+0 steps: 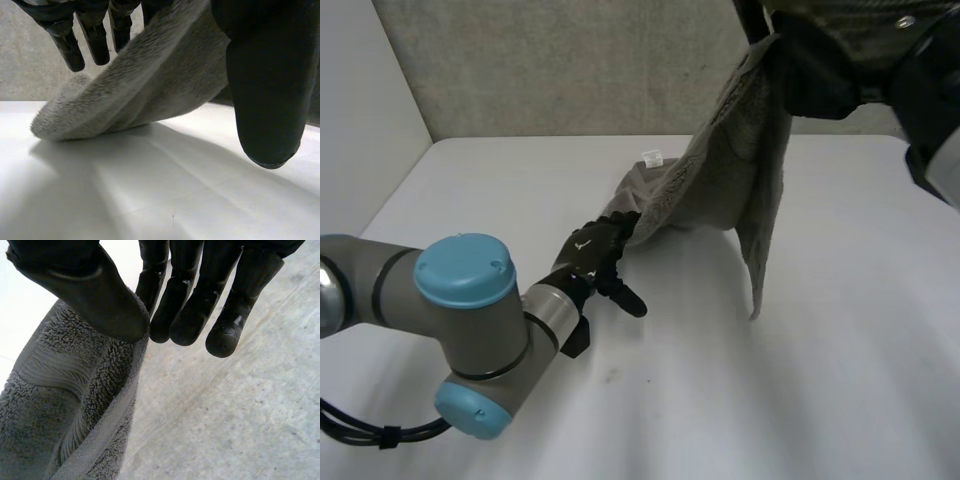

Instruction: Fold the towel.

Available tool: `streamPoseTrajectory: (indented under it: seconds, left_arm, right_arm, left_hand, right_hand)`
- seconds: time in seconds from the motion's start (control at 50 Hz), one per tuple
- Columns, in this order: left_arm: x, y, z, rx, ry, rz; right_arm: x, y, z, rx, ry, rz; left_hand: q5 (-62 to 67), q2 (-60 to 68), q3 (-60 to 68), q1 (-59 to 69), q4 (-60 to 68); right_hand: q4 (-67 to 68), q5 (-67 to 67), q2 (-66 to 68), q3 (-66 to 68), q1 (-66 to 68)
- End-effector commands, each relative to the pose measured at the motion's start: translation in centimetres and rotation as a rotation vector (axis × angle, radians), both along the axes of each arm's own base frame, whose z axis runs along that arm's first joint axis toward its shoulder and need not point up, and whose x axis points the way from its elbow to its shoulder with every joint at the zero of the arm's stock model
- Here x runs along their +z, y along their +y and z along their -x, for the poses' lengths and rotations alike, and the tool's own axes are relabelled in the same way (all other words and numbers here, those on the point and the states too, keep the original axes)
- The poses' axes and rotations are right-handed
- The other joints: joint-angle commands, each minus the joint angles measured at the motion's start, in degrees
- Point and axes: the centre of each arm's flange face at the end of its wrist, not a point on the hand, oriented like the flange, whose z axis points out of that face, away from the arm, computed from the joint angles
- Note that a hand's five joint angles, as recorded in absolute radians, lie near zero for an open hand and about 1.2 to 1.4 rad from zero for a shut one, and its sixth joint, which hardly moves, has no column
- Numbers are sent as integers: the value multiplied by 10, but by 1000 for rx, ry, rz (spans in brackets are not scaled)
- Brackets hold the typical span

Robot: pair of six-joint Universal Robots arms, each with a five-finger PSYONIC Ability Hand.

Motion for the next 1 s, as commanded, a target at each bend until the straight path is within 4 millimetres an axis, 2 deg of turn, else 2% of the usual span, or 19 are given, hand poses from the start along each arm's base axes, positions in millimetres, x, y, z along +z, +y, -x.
streamPoseTrajectory:
  seconds: [0.02,0.24,0.36,0.46,0.48,0.52,0.58,0.62,0.64,0.66,0.7,0.72,0.76,0.8,0.82,0.86,0.88,0.92,1.0]
  left_arm:
    - [-1,-8,8,3,8,16]
    - [0,-16,17,14,26,37]
    - [-6,-8,24,-10,27,34]
    - [-17,-2,23,-14,0,9]
    - [-20,-1,21,-11,-9,0]
    - [-21,1,19,-9,-16,-6]
    - [-18,-4,11,34,-20,-3]
    - [-7,-9,6,66,-9,19]
    - [9,-20,-5,117,4,52]
    - [9,-20,-5,117,4,52]
    - [41,-38,-27,198,11,120]
    - [42,-38,-27,198,11,120]
    - [79,-45,-45,242,3,214]
    - [98,-45,-51,258,-2,263]
    - [99,-45,-51,258,-2,263]
    - [131,-41,-62,279,-16,347]
    - [131,-41,-62,279,-16,347]
    - [157,-32,-69,289,-42,418]
    - [176,-19,-75,291,-90,474]
  right_arm:
    - [13,12,10,-6,-30,42]
    - [36,34,27,-18,-83,117]
    - [43,40,32,-24,-99,144]
    - [44,31,36,-59,-101,152]
    - [44,25,38,-82,-99,153]
    - [43,18,40,-104,-92,152]
    - [39,1,46,-156,-80,143]
    - [36,-8,49,-184,-70,133]
    - [30,-20,50,-205,-54,112]
    - [30,-20,51,-205,-54,111]
    - [15,-39,52,-220,-28,61]
    - [15,-39,52,-220,-28,61]
    - [4,-50,52,-209,-17,18]
    - [-1,-55,52,-207,-18,-5]
    - [-1,-55,52,-207,-18,-6]
    - [-13,-69,55,-216,-16,-55]
    - [-13,-69,55,-216,-16,-55]
    - [-22,-83,61,-241,-16,-87]
    - [-32,-94,66,-255,-9,-112]
  left_hand:
    - [103,102,102,102,102]
    - [308,307,308,307,308]
    - [407,406,407,406,407]
    - [522,521,521,520,521]
    - [612,611,611,610,611]
    - [671,670,670,669,670]
    - [671,670,671,670,671]
    - [671,670,671,670,671]
    - [671,670,671,670,671]
    - [671,670,671,670,671]
    - [671,670,671,670,671]
    - [671,670,671,670,671]
    - [671,670,671,670,671]
    - [671,670,671,670,671]
    - [671,670,671,670,671]
    - [671,670,671,670,671]
    - [671,670,671,670,671]
    - [671,670,671,670,671]
    - [671,670,671,670,671]
  right_hand:
    - [29,33,40,35,34]
    - [29,33,40,35,34]
    - [29,33,40,35,34]
    - [29,33,40,35,34]
    - [29,33,40,35,34]
    - [29,33,40,35,34]
    - [29,33,40,35,34]
    - [29,33,40,35,34]
    - [29,33,40,35,34]
    - [29,33,40,35,34]
    - [29,33,40,35,34]
    - [29,33,40,35,34]
    - [29,33,40,35,34]
    - [29,33,40,35,34]
    - [29,33,40,35,34]
    - [29,33,40,35,34]
    - [29,33,40,35,34]
    - [29,33,40,35,34]
    - [29,33,40,35,34]
